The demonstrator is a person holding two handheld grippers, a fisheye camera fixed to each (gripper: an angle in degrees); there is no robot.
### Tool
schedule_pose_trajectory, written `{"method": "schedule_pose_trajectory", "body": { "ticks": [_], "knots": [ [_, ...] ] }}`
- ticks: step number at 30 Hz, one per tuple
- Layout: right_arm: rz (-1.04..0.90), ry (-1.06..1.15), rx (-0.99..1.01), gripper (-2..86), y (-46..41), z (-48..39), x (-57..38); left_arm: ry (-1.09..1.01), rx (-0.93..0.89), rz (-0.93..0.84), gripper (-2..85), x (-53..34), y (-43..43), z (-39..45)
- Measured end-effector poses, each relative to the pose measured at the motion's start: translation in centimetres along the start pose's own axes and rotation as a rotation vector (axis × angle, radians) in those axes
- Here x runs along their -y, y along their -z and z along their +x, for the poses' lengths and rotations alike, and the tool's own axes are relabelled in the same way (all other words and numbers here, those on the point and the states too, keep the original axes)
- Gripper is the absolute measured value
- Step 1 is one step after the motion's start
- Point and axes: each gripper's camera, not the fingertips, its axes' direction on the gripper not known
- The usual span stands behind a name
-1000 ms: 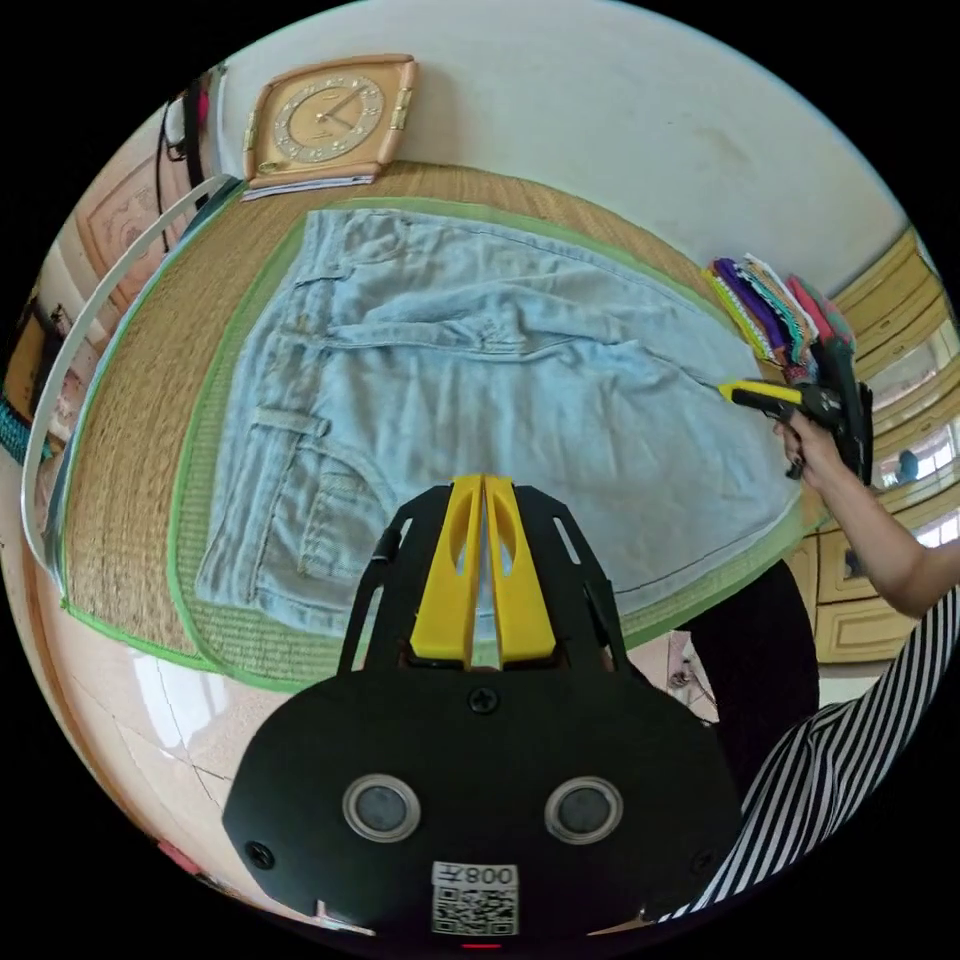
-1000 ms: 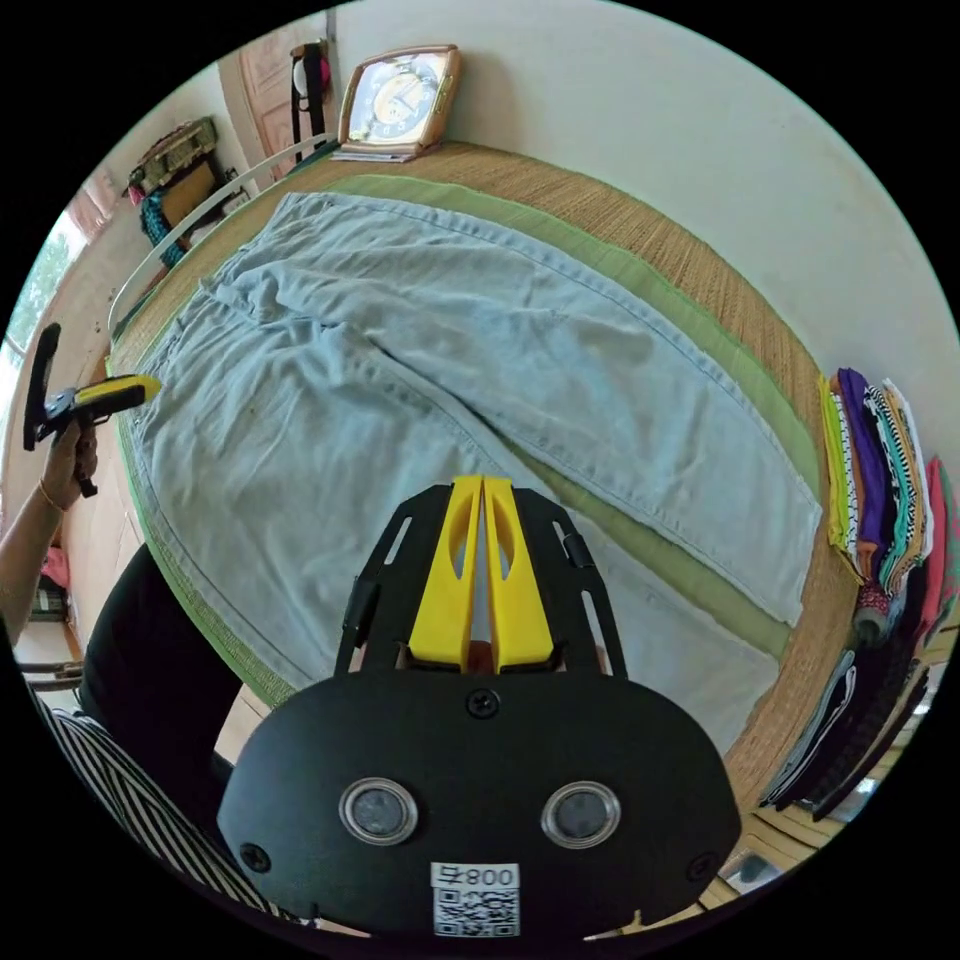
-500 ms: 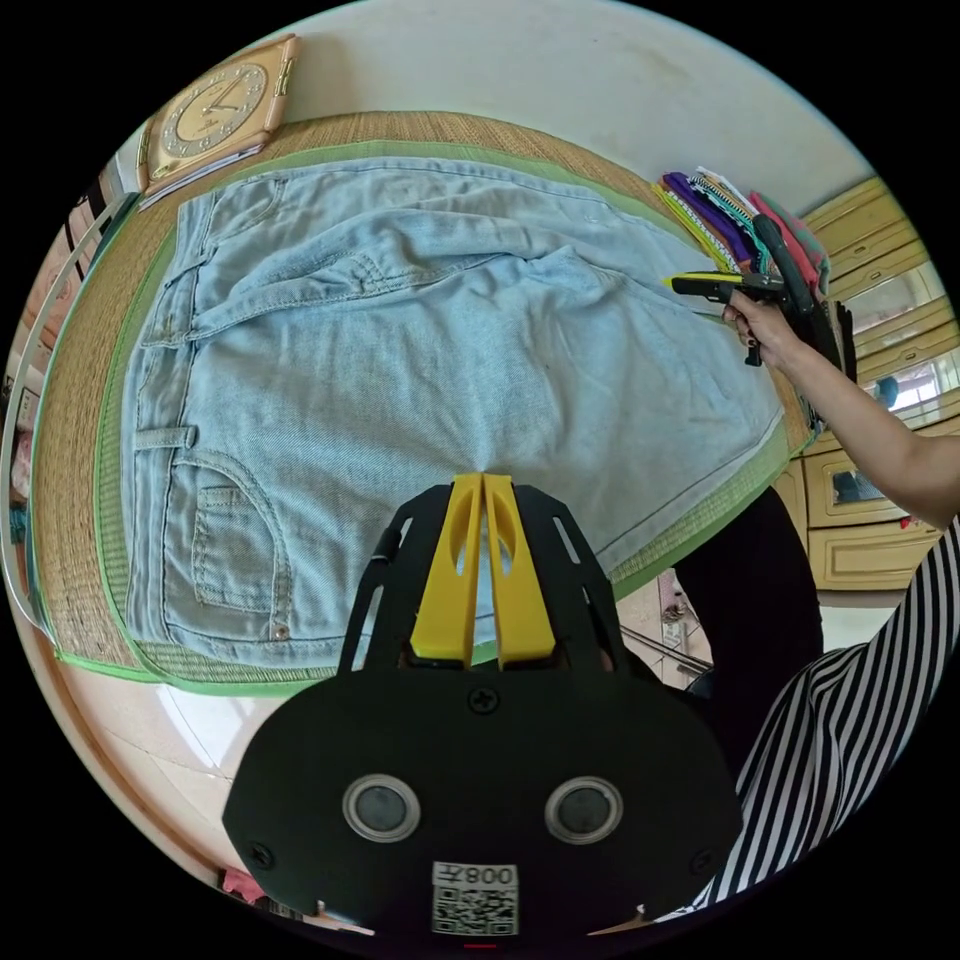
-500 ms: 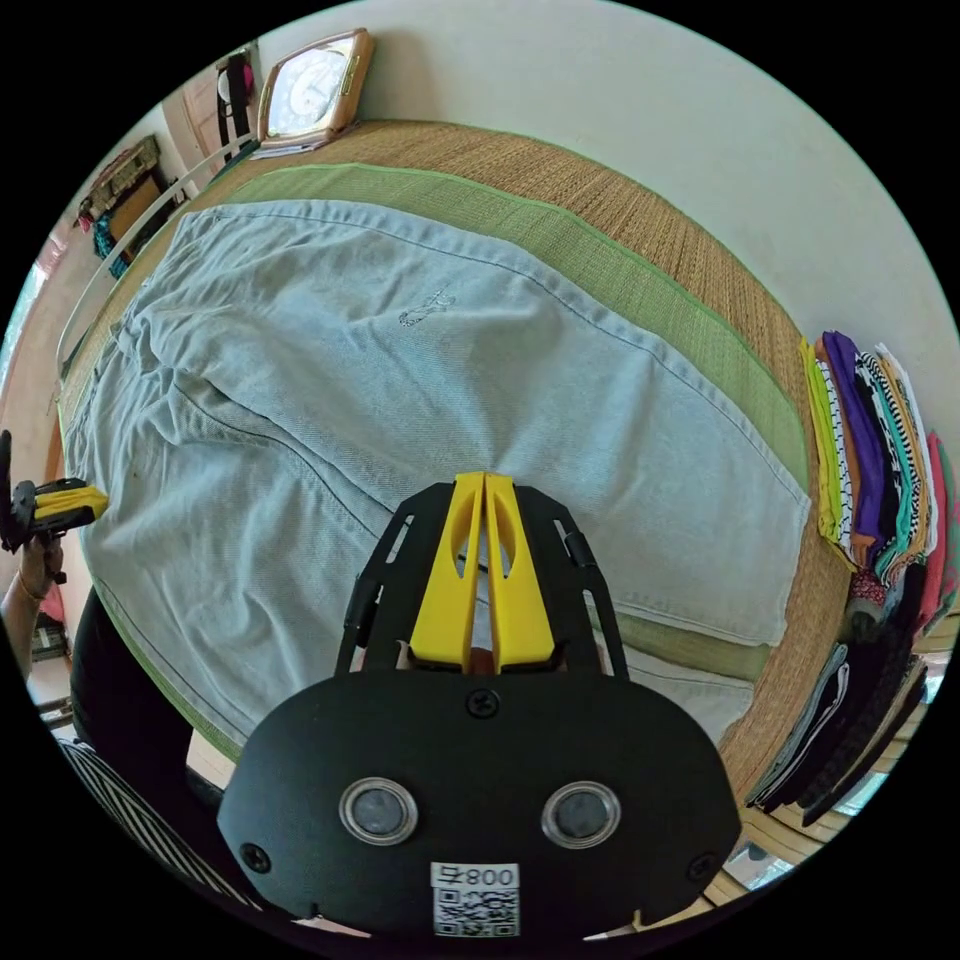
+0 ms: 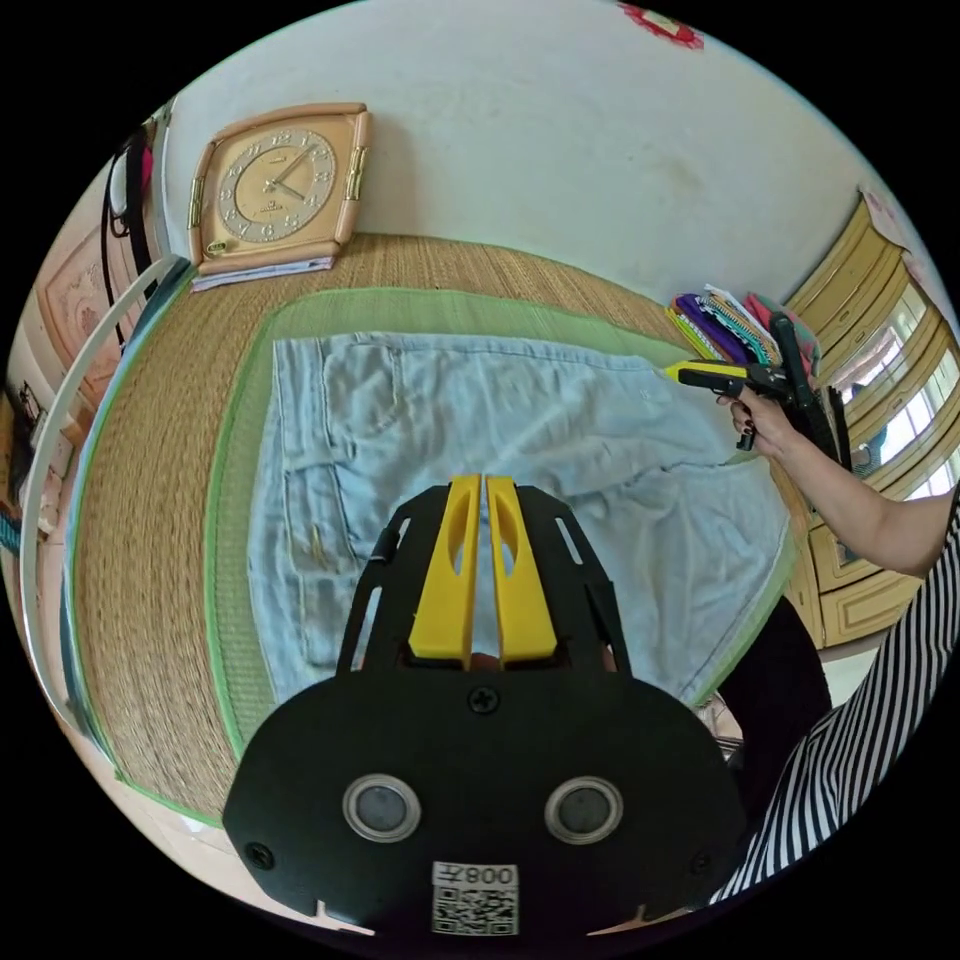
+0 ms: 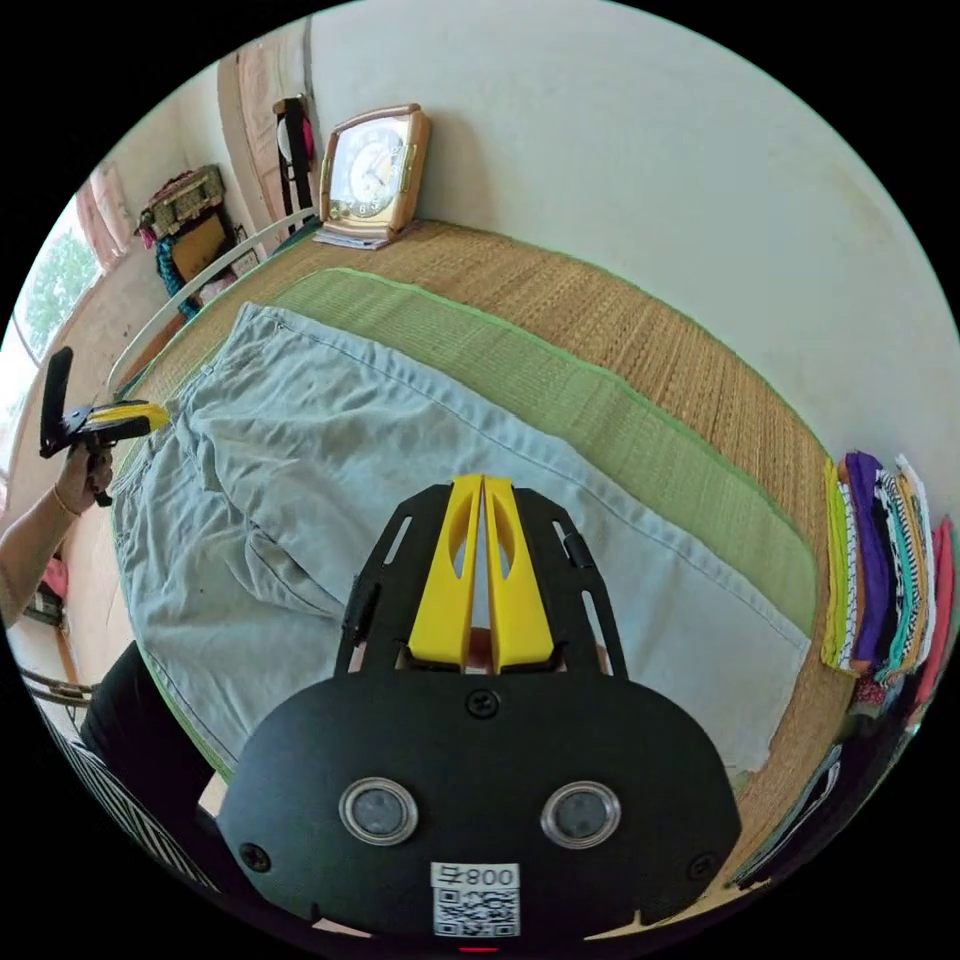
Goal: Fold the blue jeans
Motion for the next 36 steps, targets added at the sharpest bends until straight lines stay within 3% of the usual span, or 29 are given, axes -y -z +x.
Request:
{"method": "schedule_pose_trajectory", "body": {
  "ticks": [10,19,25,36],
  "knots": [
    [-0.096,0.19,0.014,7.8,-5.7,-3.2,9.3,-0.141,0.186,-0.179,6.2,13.2,-7.1,-3.2],
    [-0.162,0.291,0.011,7.9,-8.3,-3.9,12.4,-0.352,0.329,-0.402,8.7,20.9,-14.4,-1.5],
    [-0.168,0.34,0.024,6.6,-8.1,-4.5,12.9,-0.444,0.401,-0.454,10.9,23.8,-16.9,-0.2],
    [-0.179,0.316,0.077,5.3,-7.3,-5.1,13.7,-0.3,0.066,-0.528,7.0,27.4,-18.4,-3.5]
  ]
}}
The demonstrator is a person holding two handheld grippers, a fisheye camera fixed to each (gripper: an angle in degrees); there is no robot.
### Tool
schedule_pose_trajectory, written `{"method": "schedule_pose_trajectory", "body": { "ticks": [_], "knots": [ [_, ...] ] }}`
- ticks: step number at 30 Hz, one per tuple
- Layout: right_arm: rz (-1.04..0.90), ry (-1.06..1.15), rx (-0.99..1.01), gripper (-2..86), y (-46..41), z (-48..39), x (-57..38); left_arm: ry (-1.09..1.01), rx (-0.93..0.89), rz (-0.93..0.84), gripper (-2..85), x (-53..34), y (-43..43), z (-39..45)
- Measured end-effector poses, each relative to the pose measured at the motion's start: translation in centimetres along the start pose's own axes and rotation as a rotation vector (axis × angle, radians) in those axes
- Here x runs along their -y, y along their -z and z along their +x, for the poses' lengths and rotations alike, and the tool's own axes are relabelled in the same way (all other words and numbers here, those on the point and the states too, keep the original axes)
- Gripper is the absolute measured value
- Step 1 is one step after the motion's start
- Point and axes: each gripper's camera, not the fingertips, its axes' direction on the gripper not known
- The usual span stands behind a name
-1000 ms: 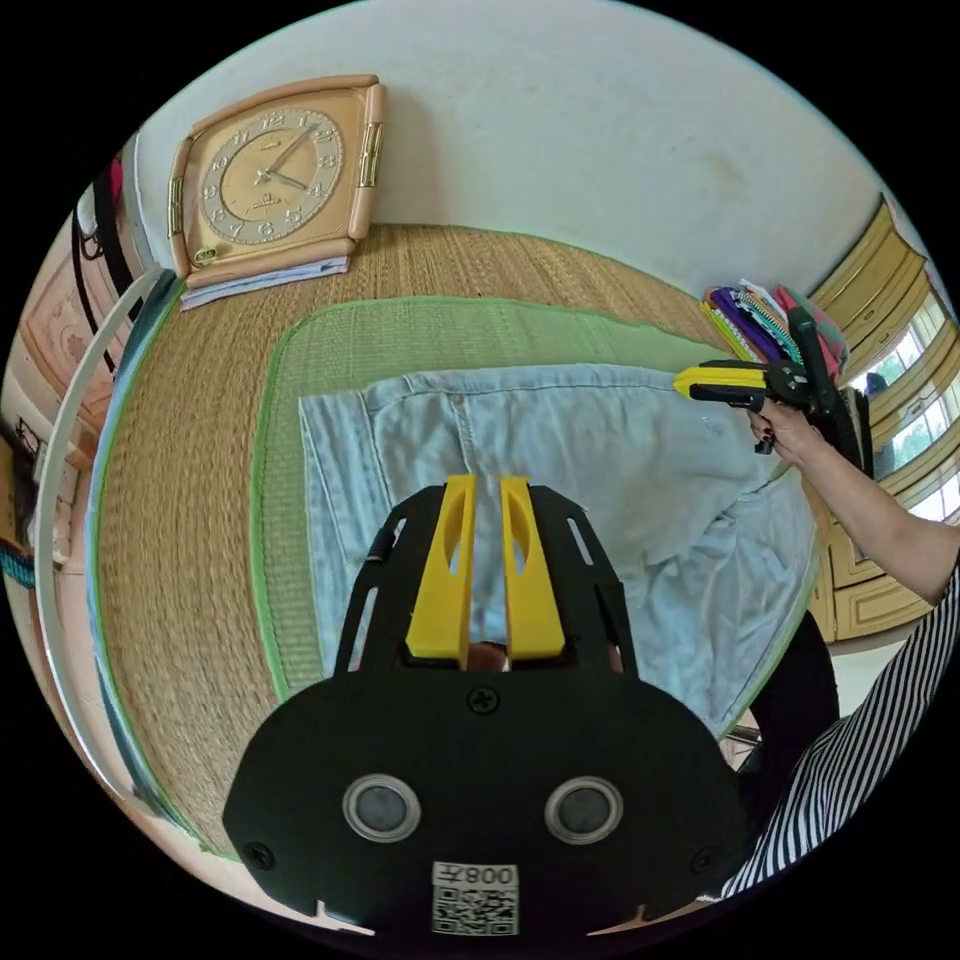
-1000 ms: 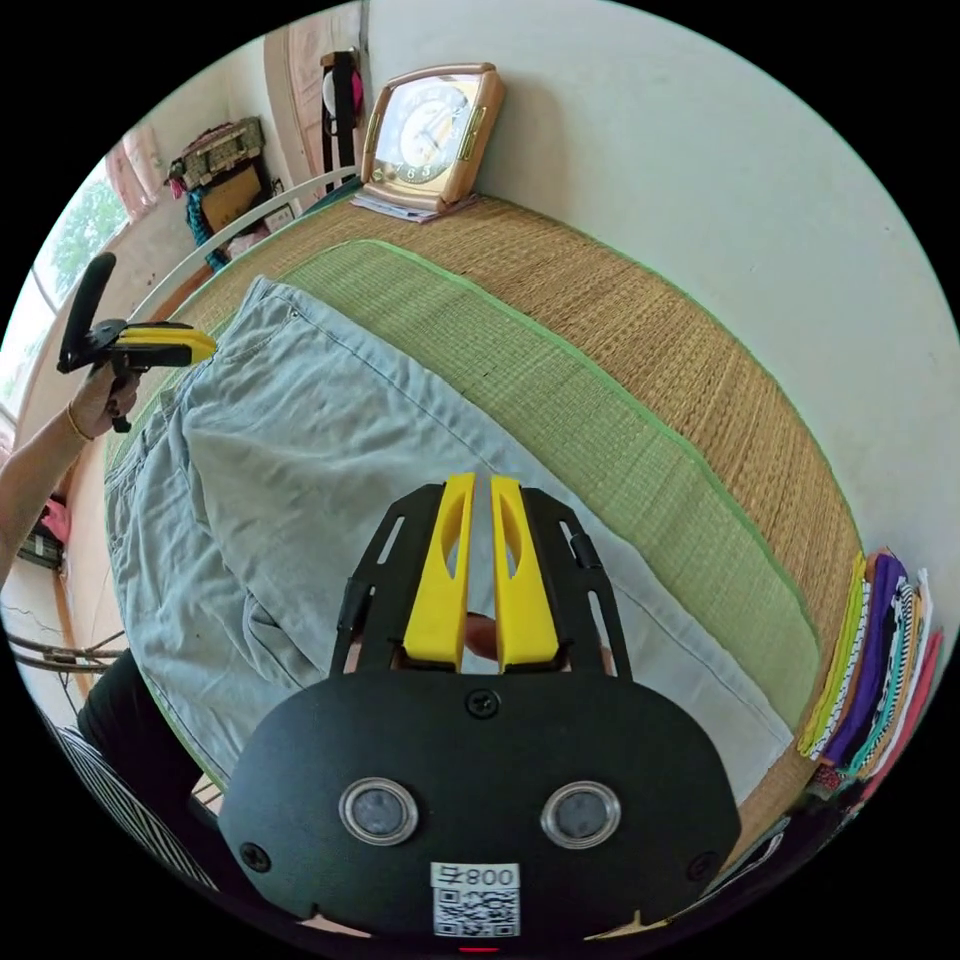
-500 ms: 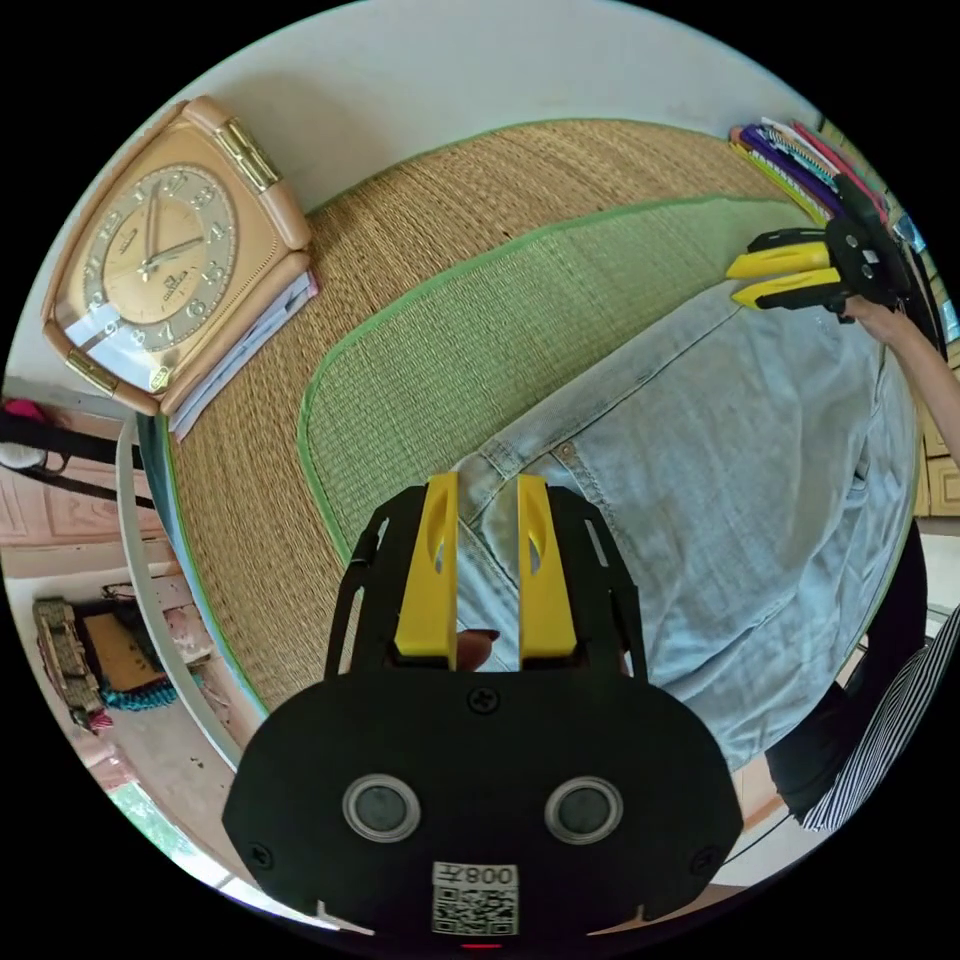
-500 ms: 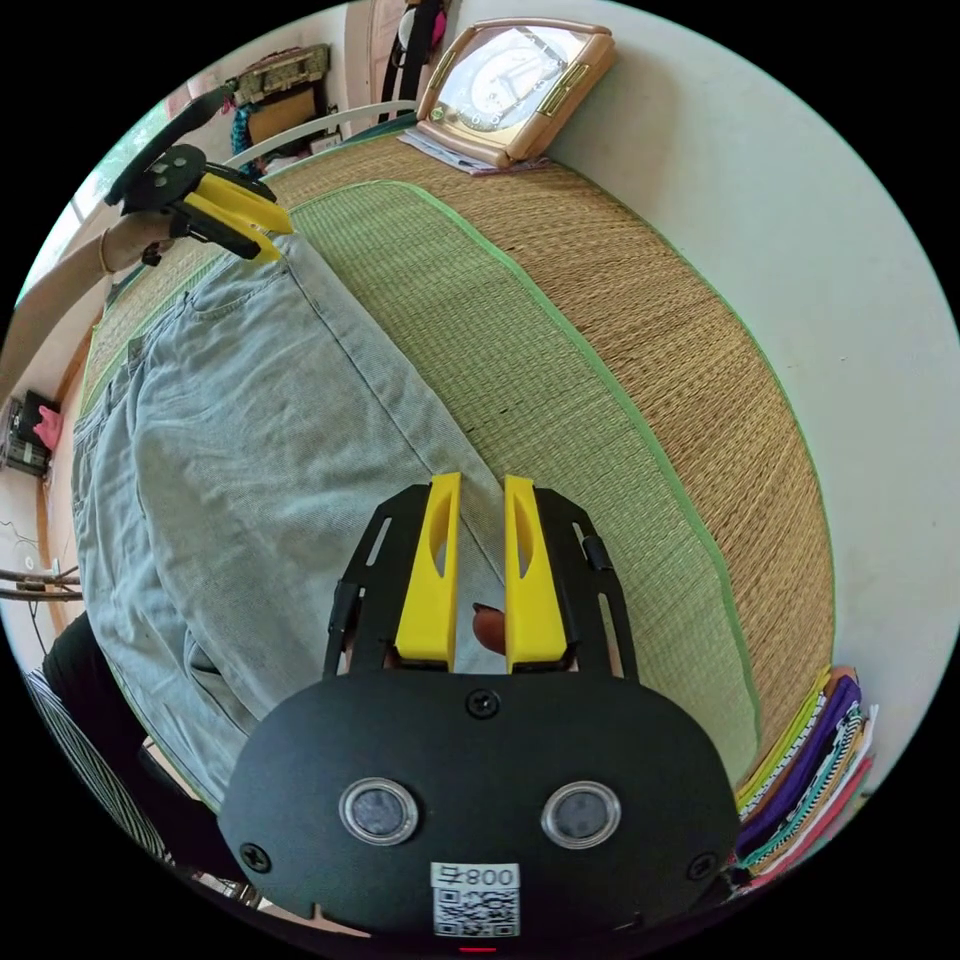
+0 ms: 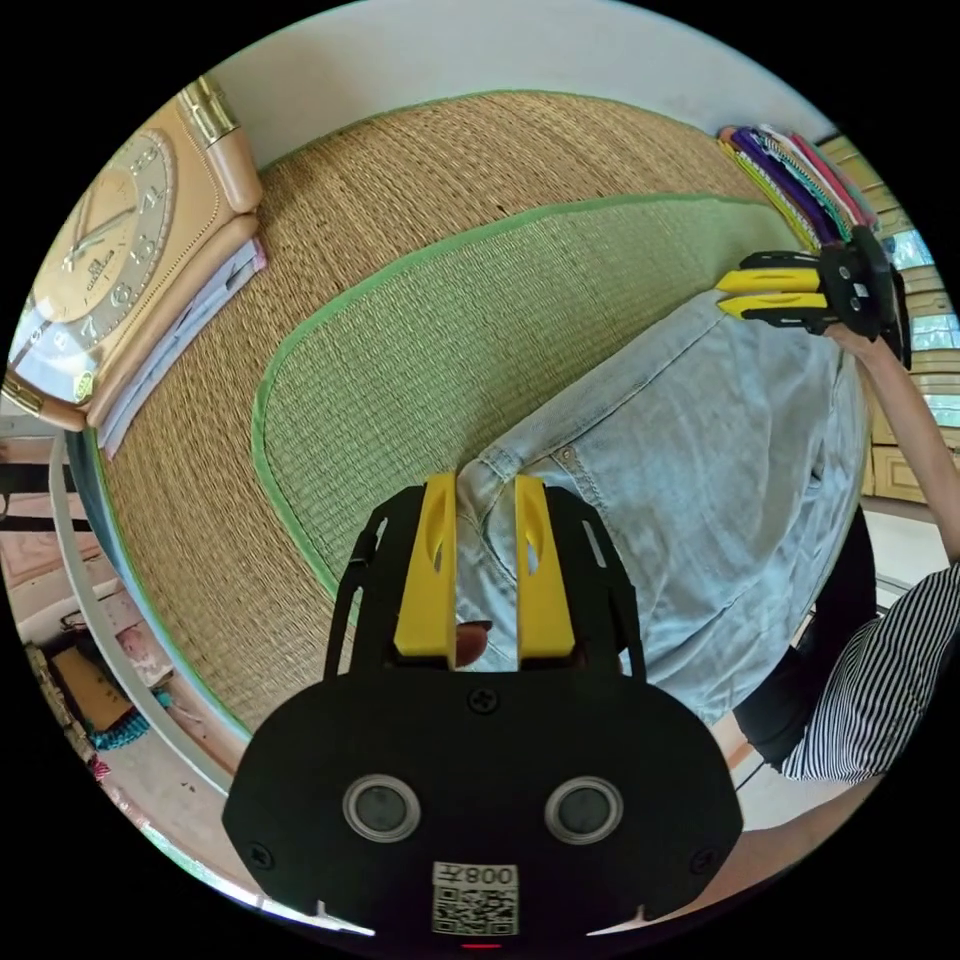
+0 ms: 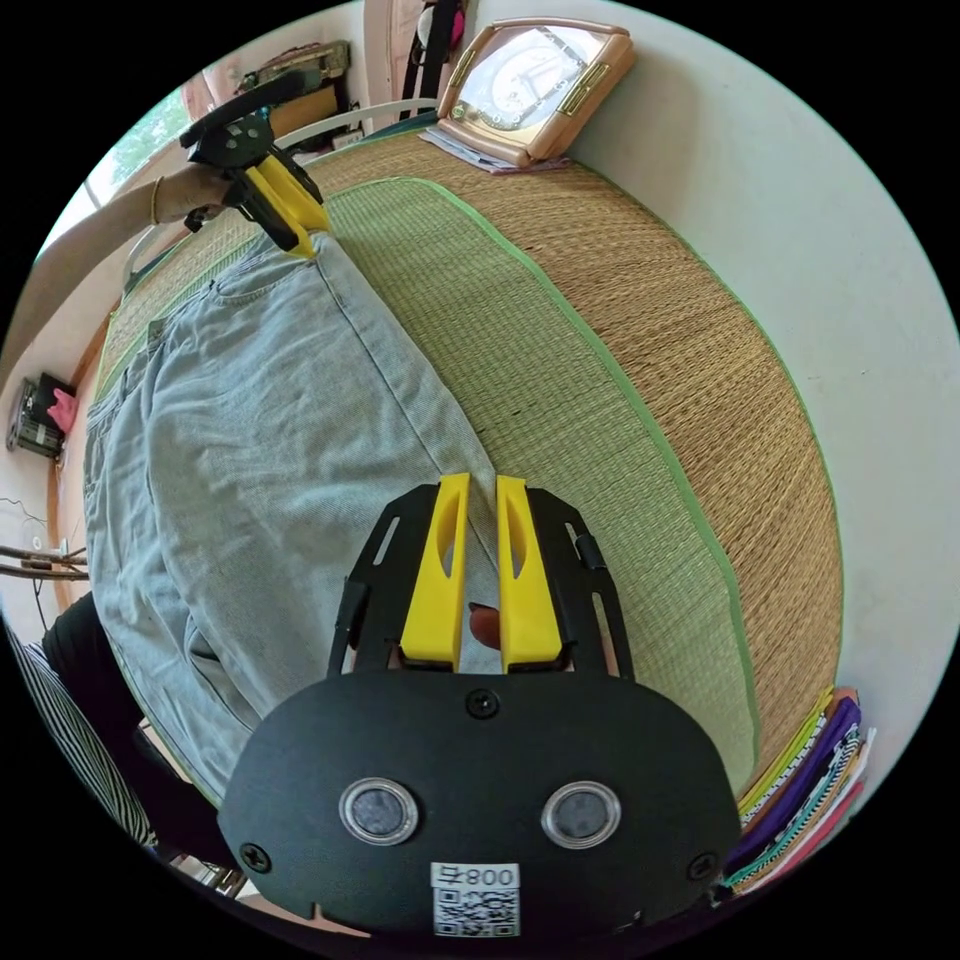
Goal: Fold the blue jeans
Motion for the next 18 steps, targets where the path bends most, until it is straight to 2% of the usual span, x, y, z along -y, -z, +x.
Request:
{"method": "schedule_pose_trajectory", "body": {
  "ticks": [7,13,18],
  "knots": [
    [-0.032,0.008,-0.043,1.0,1.1,-1.8,0.5,0.015,0.108,0.032,2.3,-0.4,2.1,1.8],
    [0.012,-0.044,-0.078,0.1,4.1,-2.7,0.3,0.023,0.182,0.099,1.6,-1.9,6.3,3.3],
    [0.01,-0.098,-0.068,-0.1,5.8,-3.7,0.2,0.049,0.228,0.086,1.7,-3.1,7.8,4.9]
  ]
}}
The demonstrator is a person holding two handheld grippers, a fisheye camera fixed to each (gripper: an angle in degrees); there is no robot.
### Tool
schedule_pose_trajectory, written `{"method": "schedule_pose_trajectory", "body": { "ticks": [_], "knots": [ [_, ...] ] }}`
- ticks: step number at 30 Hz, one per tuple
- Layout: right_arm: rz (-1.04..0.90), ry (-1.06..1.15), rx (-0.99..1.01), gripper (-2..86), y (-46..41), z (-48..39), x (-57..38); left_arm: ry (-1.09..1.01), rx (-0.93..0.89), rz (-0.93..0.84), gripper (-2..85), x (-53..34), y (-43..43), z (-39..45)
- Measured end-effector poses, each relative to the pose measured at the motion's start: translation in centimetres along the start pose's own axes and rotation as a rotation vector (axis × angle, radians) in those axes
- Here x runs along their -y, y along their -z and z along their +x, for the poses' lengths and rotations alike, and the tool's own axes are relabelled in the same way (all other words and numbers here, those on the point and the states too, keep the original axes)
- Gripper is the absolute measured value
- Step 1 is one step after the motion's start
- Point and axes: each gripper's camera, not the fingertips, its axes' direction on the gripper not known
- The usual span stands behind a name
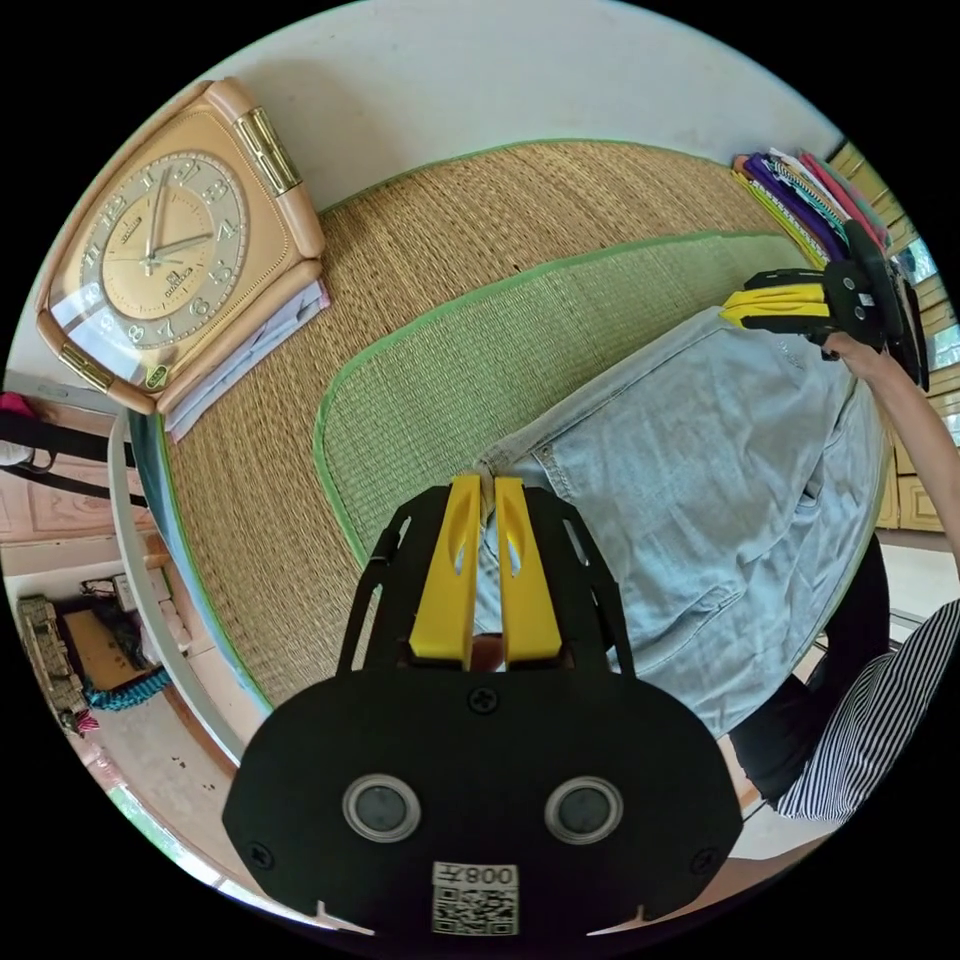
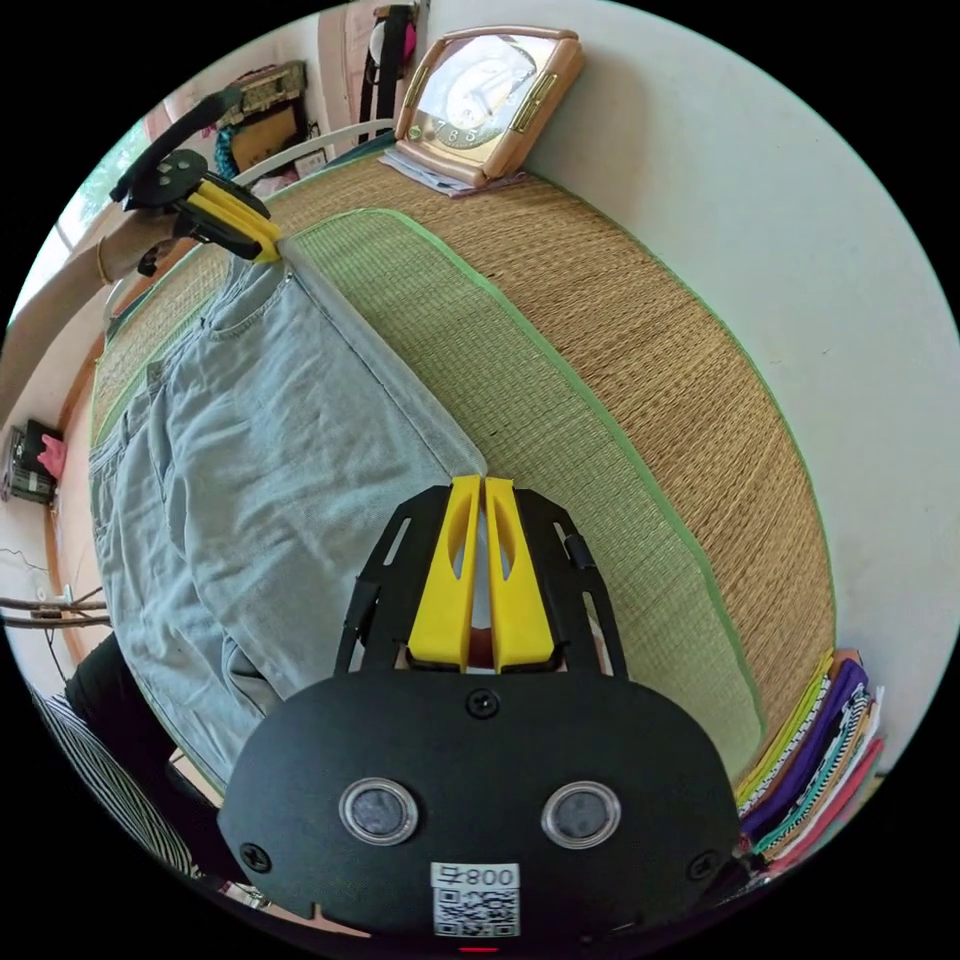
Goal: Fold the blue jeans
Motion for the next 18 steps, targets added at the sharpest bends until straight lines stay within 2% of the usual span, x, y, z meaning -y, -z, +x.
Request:
{"method": "schedule_pose_trajectory", "body": {
  "ticks": [8,18],
  "knots": [
    [0.103,-0.02,-0.063,-0.1,6.1,-4.2,-3.5,-0.013,0.058,0.109,1.7,-5.6,6.7,3.0],
    [0.209,0.016,-0.092,-0.2,15.0,-14.4,-11.8,-0.115,0.053,0.167,1.6,-18.3,14.4,9.4]
  ]
}}
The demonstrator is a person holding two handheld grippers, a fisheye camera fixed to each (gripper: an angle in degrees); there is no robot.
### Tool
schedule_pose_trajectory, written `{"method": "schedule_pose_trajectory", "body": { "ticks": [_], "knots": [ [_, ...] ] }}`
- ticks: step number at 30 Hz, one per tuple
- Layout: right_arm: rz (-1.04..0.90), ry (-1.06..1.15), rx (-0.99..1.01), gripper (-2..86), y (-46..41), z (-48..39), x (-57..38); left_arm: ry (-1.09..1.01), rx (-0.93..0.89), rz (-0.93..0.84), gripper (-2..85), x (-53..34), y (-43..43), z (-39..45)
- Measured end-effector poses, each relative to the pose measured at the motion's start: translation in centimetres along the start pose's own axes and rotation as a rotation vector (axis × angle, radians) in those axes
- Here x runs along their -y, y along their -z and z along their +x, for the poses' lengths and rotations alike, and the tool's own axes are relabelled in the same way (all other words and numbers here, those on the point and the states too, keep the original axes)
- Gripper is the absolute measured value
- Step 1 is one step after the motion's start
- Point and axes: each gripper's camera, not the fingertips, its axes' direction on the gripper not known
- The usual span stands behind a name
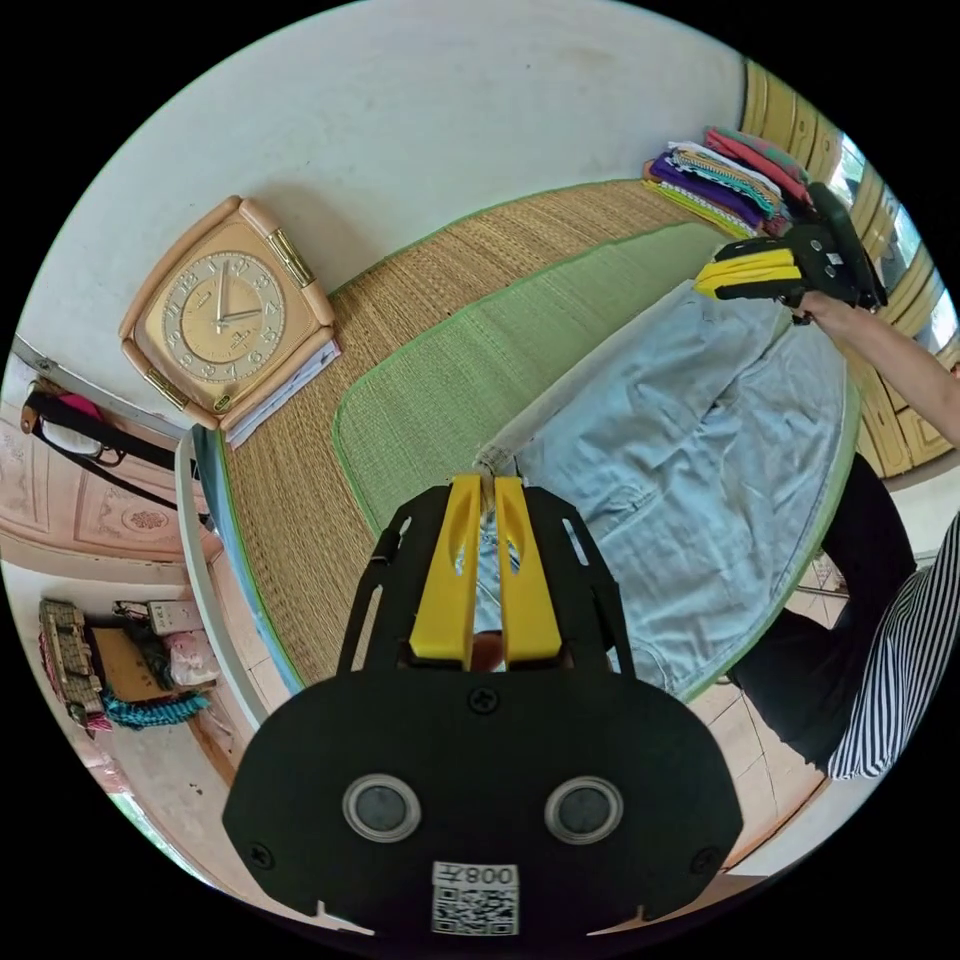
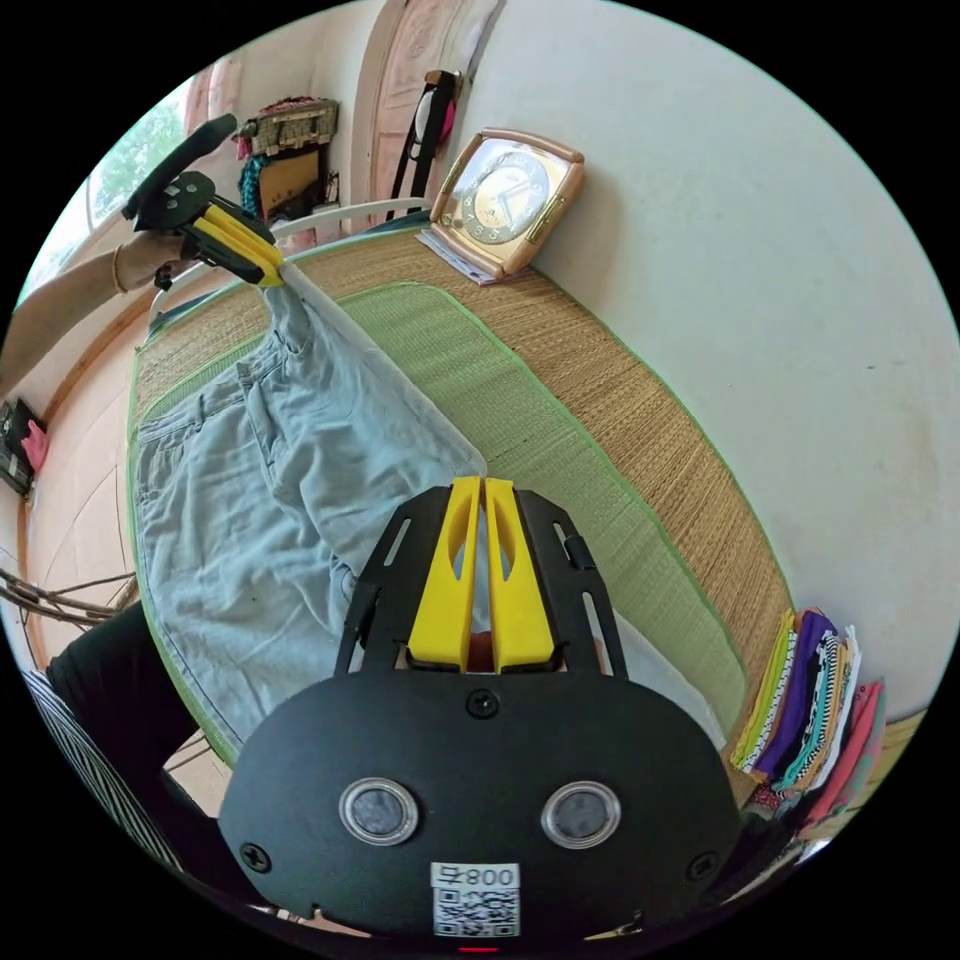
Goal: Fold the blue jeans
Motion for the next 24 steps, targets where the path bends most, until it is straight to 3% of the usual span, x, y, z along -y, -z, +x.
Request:
{"method": "schedule_pose_trajectory", "body": {
  "ticks": [13,24],
  "knots": [
    [-0.074,0.129,0.036,-0.1,7.9,-17.2,-7.0,-0.016,-0.098,-0.101,1.2,-14.8,3.8,7.9],
    [-0.214,0.198,0.108,-0.1,6.3,-28.4,-10.4,-0.053,-0.128,-0.194,1.2,-22.3,3.3,11.2]
  ]
}}
